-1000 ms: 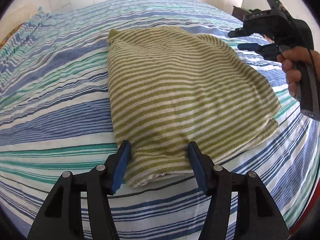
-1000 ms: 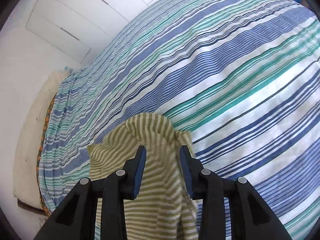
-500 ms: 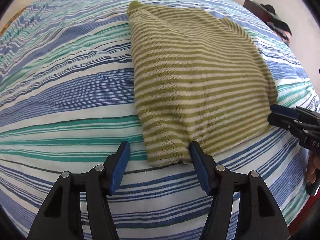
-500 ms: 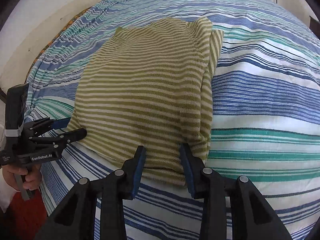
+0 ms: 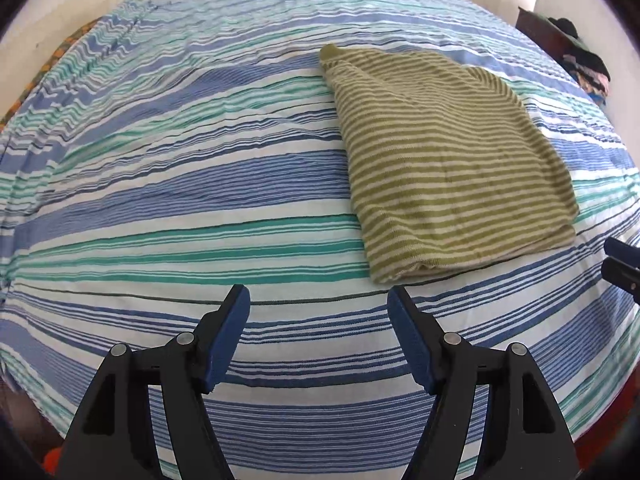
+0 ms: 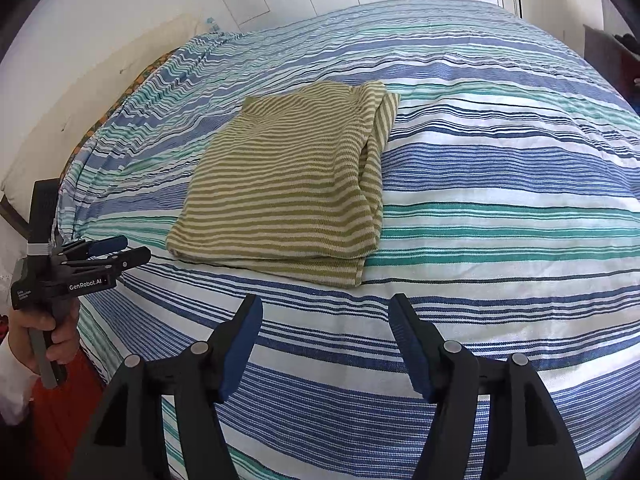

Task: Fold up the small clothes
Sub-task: 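Withdraw both tools from the folded cardigan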

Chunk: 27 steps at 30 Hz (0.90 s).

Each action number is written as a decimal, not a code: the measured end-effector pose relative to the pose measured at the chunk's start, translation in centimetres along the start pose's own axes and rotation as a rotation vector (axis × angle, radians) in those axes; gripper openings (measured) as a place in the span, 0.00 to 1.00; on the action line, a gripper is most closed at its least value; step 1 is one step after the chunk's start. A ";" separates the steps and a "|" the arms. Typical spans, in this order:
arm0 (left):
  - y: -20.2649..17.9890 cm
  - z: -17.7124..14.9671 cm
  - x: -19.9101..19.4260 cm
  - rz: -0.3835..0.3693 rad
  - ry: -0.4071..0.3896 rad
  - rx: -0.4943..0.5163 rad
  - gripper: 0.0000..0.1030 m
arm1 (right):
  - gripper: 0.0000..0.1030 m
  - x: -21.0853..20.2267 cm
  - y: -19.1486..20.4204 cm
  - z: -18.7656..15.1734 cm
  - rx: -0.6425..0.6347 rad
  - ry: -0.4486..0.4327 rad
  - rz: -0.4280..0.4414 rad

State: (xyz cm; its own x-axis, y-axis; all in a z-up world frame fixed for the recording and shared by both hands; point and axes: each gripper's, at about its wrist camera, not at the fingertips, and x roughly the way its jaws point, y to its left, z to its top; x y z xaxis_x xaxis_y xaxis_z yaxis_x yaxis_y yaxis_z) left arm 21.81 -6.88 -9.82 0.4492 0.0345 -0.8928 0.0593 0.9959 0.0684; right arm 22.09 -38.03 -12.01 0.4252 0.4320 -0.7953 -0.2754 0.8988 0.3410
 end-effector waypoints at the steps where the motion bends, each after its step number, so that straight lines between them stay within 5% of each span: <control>1: -0.2 0.2 -0.1 0.005 -0.002 0.004 0.71 | 0.64 0.0 0.1 -0.1 0.002 0.003 0.000; 9: 0.1 0.5 0.8 0.004 0.015 0.006 0.72 | 0.68 0.9 1.0 -0.2 0.004 0.014 0.027; 17: 6.4 5.9 4.5 -0.279 0.041 -0.315 0.87 | 0.79 1.4 -3.8 7.7 0.156 -0.088 0.133; 22: 4.3 9.1 9.4 -0.418 0.159 -0.285 0.87 | 0.79 7.9 -5.9 11.5 0.263 0.043 0.255; 25: 2.7 9.4 11.0 -0.403 0.195 -0.265 0.87 | 0.78 12.1 -6.0 11.1 0.324 0.139 0.300; 26: 2.3 9.5 11.0 -0.430 0.197 -0.251 0.59 | 0.74 12.4 -5.6 11.1 0.313 0.134 0.317; 27: 1.8 9.7 11.2 -0.491 0.233 -0.244 0.20 | 0.41 12.8 -5.2 11.1 0.307 0.149 0.354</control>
State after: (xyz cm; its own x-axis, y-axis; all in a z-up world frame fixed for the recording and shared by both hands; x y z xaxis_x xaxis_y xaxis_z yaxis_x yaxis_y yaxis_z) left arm 35.58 -5.55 -15.36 0.2122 -0.4452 -0.8699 -0.0085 0.8893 -0.4572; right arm 38.59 -36.37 -18.40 0.2174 0.7200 -0.6591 -0.1044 0.6885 0.7177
